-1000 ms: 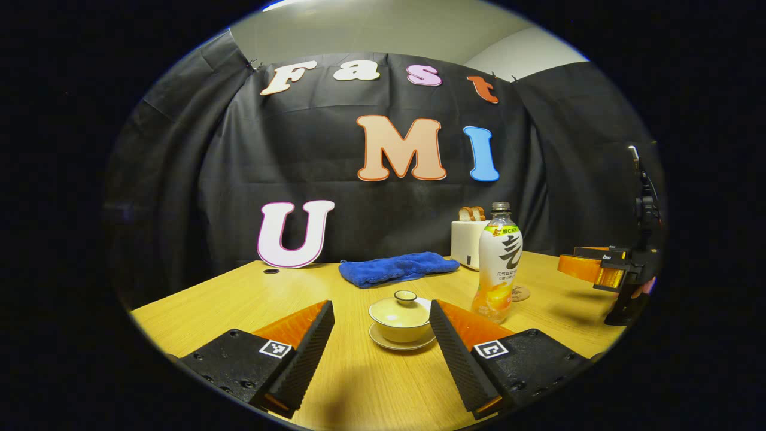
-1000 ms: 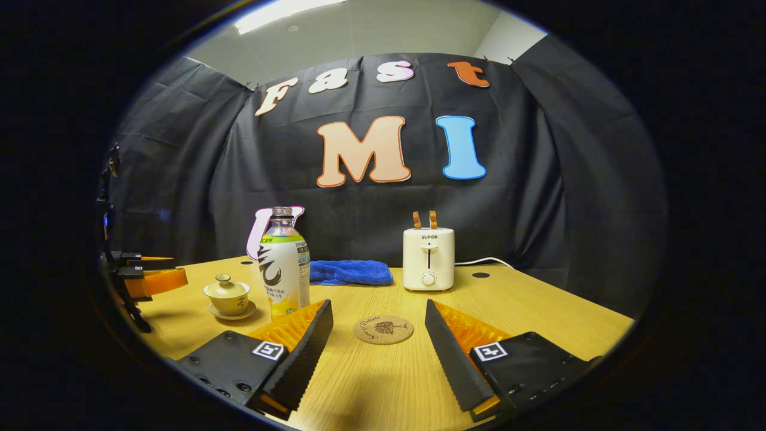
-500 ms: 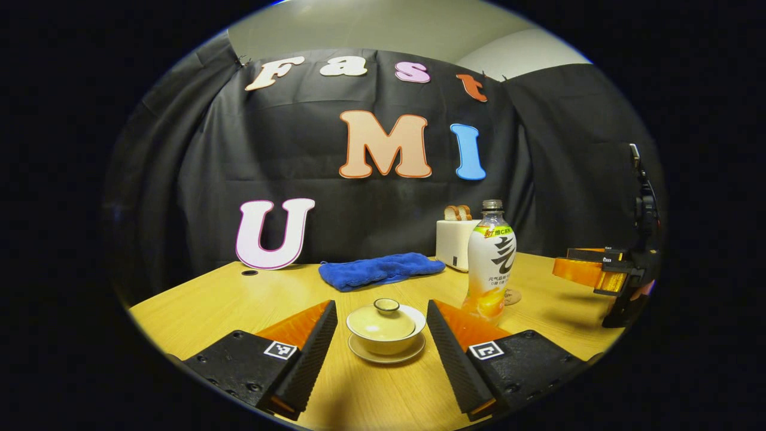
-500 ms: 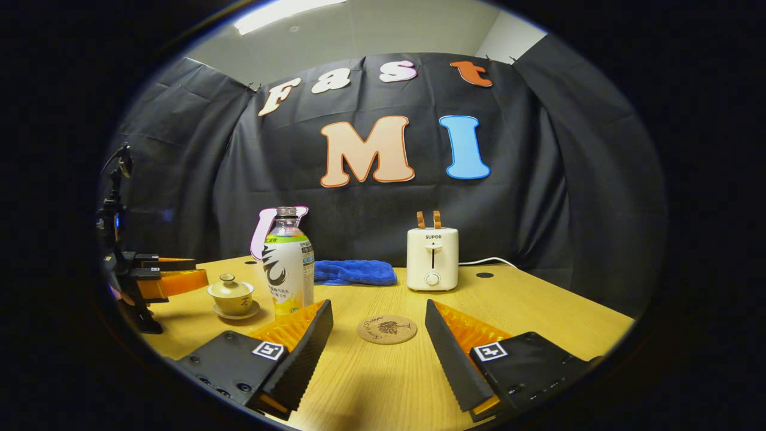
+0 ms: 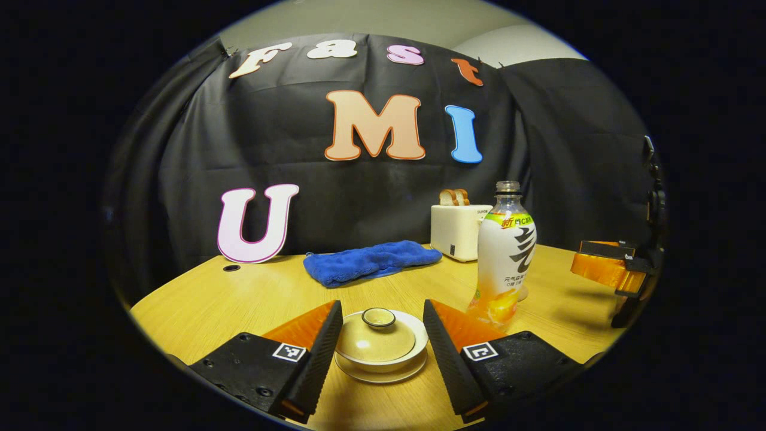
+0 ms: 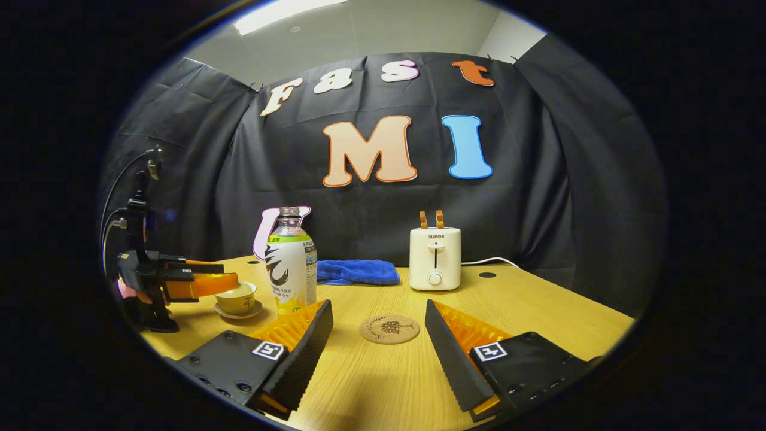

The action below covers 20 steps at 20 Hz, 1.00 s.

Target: Open the teacup lid with one hand, grasp the water bottle and pour water into the teacup with the other hand; after pouring, place the water bottle on the coaster and then close the teacup lid.

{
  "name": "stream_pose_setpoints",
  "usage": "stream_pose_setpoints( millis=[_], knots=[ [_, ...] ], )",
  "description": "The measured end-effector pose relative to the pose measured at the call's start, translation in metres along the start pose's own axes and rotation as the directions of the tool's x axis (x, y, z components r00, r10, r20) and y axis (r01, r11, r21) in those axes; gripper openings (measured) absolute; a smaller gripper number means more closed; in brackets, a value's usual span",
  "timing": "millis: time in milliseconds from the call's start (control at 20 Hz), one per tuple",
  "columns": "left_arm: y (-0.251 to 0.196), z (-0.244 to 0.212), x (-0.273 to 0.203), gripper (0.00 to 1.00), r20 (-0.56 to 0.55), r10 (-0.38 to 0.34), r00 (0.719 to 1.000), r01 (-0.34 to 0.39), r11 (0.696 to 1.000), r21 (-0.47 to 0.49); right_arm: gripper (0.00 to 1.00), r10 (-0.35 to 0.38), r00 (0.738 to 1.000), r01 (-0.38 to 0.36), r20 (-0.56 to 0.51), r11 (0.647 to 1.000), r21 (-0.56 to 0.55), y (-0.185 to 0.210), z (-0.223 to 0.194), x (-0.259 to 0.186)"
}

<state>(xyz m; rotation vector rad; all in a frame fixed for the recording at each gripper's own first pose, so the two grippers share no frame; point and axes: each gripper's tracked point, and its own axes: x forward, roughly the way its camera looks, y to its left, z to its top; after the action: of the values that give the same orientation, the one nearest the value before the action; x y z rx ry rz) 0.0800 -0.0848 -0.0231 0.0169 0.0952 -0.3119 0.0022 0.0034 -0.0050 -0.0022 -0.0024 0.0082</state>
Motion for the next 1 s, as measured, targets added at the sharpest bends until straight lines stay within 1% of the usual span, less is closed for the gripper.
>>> stream_pose_setpoints(
  millis=[100,150,200,300,400,500,550,600,650,700,750,950,1000],
  knots=[
    [0.000,-0.001,0.003,0.80,-0.019,-0.001,1.000,0.002,1.000,0.003,0.94,0.001,1.000,-0.001,0.001,1.000,0.000,0.000,0.001,0.000],
    [0.002,-0.002,0.005,0.70,-0.025,-0.002,1.000,0.002,1.000,0.004,0.94,0.001,1.000,-0.001,0.000,1.000,0.000,0.000,0.001,0.000],
    [0.002,-0.002,0.008,0.65,-0.030,-0.007,1.000,0.007,1.000,0.010,0.94,0.001,1.000,-0.001,0.000,1.000,0.000,0.000,0.001,0.001],
    [0.000,-0.004,0.013,0.60,-0.045,-0.007,0.999,0.008,1.000,0.020,0.94,0.004,1.000,-0.004,0.001,1.000,0.000,0.000,0.000,0.001],
    [0.002,-0.006,0.015,0.59,-0.052,-0.001,0.999,0.003,1.000,0.029,0.94,0.004,1.000,-0.004,0.001,1.000,0.000,0.000,0.000,0.000],
    [0.004,-0.004,0.017,0.52,-0.052,0.006,0.999,-0.004,0.999,0.038,0.94,0.005,1.000,-0.005,0.001,1.000,0.000,0.000,0.001,0.001],
    [0.006,-0.005,0.019,0.45,-0.054,0.012,0.998,-0.010,0.999,0.044,0.94,0.005,1.000,-0.005,0.001,1.000,0.000,0.000,0.001,0.001],
    [0.006,-0.006,0.020,0.41,-0.059,0.010,0.998,-0.007,0.999,0.048,0.94,0.006,1.000,-0.006,0.002,1.000,0.000,0.000,0.000,0.002],
    [0.005,-0.005,0.020,0.34,-0.059,0.005,0.998,-0.002,0.999,0.054,0.94,0.007,1.000,-0.007,0.002,1.000,0.000,0.000,0.000,0.001],
    [0.005,-0.005,0.021,0.33,-0.059,0.006,0.998,-0.003,0.998,0.060,0.94,0.007,1.000,-0.007,0.001,1.000,0.000,0.001,0.000,0.002],
    [0.005,-0.005,0.020,0.29,-0.058,0.006,0.998,-0.003,0.998,0.060,0.94,0.008,1.000,-0.008,0.001,1.000,0.000,0.001,0.001,0.002],
    [0.004,-0.003,0.018,0.27,-0.039,-0.002,0.999,0.004,0.999,0.051,0.94,0.010,1.000,-0.010,0.002,1.000,0.000,0.000,0.000,0.001],
    [0.004,-0.001,0.017,0.27,-0.032,-0.005,0.999,0.007,0.999,0.052,0.98,0.010,1.000,-0.010,0.001,1.000,0.000,0.001,-0.001,0.001]
  ],
)
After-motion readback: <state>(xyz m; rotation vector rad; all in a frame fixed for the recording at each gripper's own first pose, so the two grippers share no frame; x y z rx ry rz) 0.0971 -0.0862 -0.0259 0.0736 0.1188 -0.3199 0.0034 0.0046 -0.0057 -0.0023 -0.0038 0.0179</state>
